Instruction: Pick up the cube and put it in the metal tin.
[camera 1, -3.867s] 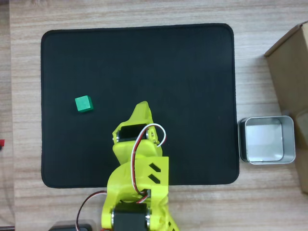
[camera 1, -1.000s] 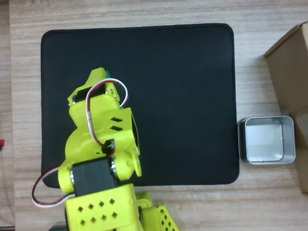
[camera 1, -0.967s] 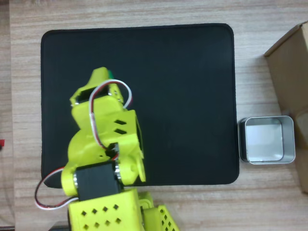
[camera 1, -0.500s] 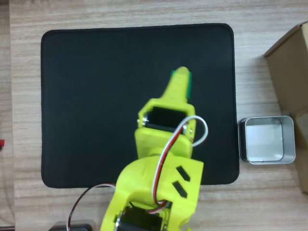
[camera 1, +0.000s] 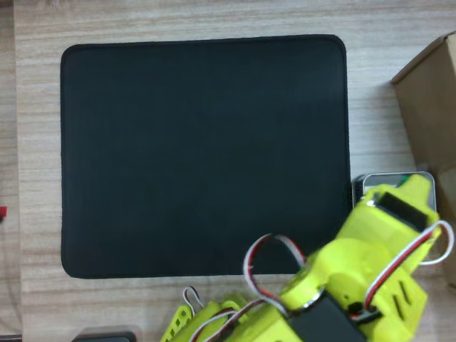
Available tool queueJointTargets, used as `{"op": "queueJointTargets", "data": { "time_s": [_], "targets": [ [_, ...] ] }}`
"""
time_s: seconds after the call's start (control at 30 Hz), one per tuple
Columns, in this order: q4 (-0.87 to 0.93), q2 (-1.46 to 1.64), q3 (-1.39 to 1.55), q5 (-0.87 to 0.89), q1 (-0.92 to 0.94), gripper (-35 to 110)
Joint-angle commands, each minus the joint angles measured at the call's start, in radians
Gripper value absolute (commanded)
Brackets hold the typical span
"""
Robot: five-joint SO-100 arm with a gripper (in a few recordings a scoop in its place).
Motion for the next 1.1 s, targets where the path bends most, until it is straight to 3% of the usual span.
{"op": "queueJointTargets", "data": {
  "time_s": [0.0, 0.2, 0.47, 0.8, 1.07],
  "targets": [
    [-0.037, -0.044, -0.048, -0.035, 0.048, 0],
    [-0.144, -0.199, 0.021, -0.232, 0.092, 1],
    [-0.186, -0.193, 0.084, -0.241, 0.069, 47],
    [-0.236, 0.020, 0.104, -0.241, -0.080, 33],
    [-0.161, 0.232, 0.101, -0.169, -0.333, 13]
  ]
}}
